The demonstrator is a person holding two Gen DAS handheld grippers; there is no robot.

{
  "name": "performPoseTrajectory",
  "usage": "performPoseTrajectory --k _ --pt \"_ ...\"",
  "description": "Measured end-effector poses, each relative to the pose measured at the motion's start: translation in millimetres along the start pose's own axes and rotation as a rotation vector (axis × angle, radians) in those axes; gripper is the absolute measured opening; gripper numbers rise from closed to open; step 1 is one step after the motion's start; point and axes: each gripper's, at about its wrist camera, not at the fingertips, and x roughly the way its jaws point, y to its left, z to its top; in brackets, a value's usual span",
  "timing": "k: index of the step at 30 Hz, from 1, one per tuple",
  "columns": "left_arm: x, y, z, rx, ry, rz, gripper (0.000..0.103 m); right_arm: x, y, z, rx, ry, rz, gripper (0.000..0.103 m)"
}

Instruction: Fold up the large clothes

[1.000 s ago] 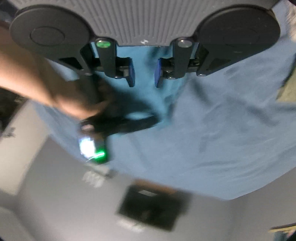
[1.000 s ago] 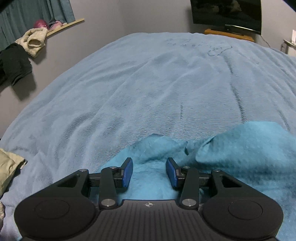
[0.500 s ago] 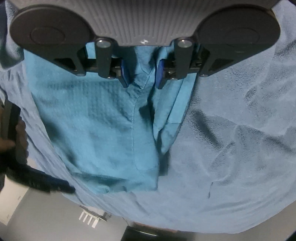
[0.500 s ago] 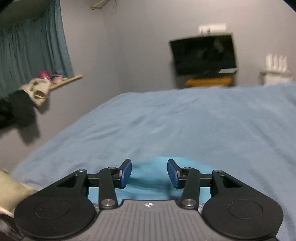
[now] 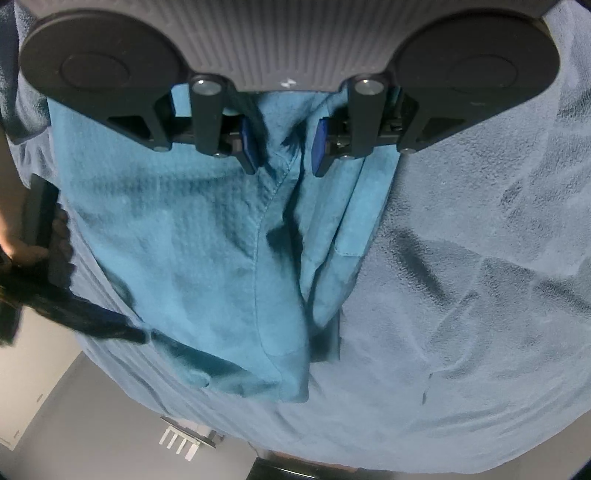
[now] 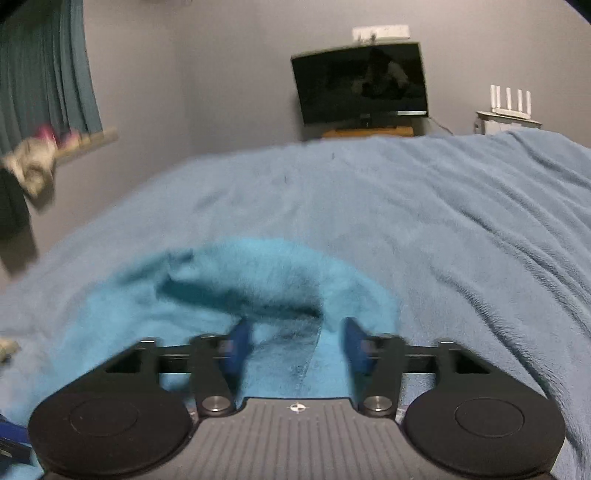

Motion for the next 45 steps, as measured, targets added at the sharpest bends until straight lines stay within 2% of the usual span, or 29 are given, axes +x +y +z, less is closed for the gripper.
performPoseTrajectory --k 1,3,5,7,9,11,14,19,22,24,25,26,29,31,33,39,42,43,45 --pt "0 -1 0 0.004 0.0 0.002 0.032 -12 -11 1 0.034 -0.023 0.013 0.093" --pt "2 -2 1 0.005 0.0 0.003 0.032 -23 -37 4 0.133 -0.016 0.057 0.093" --pt "4 -1 2 0.0 0.0 0.0 0.032 -16 -70 3 0.291 0.078 0.119 0.093" --pt "4 1 2 -0.006 0.001 -0.003 0.032 1 -100 -5 0.453 0.183 0.219 0.093" --pt "4 2 2 -0.011 0.003 -0.005 0.032 16 -119 -20 0.556 0.251 0.286 0.093" --pt "3 3 1 -0.014 0.005 -0.007 0.032 30 -130 -34 0.622 0.287 0.338 0.099" --pt "4 5 2 -0.02 0.009 -0.013 0.032 47 -141 -45 0.703 0.311 0.444 0.101" --pt "10 11 3 -0.035 0.021 -0.029 0.032 82 -145 -41 0.712 0.34 0.567 0.103" --pt "14 13 5 -0.032 0.021 -0.032 0.032 103 -135 -34 0.666 0.344 0.559 0.102" --pt "16 10 6 -0.009 0.015 -0.018 0.032 115 -124 -21 0.61 0.341 0.518 0.093" --pt "16 6 7 0.006 0.01 -0.01 0.032 113 -118 -15 0.569 0.324 0.5 0.084" --pt "15 2 9 0.024 0.003 -0.004 0.032 107 -111 -10 0.536 0.3 0.496 0.076" --pt "17 -15 13 0.078 -0.017 -0.003 0.032 84 -106 7 0.459 0.2 0.513 0.061" --pt "23 -26 18 0.087 -0.019 -0.029 0.032 66 -107 20 0.398 0.111 0.516 0.059" --pt "30 -42 26 0.106 -0.02 -0.042 0.032 51 -118 42 0.352 0.072 0.478 0.058" --pt "71 -107 61 0.215 -0.053 -0.008 0.032 46 -160 126 0.249 0.084 0.376 0.058" --pt "97 -128 75 0.189 -0.083 -0.012 0.032 46 -176 169 0.17 0.039 0.335 0.058" --pt "105 -132 78 0.178 -0.092 -0.008 0.032 48 -182 181 0.156 0.018 0.312 0.06" --pt "119 -135 82 0.158 -0.112 -0.006 0.032 53 -196 202 0.12 0.013 0.235 0.071"
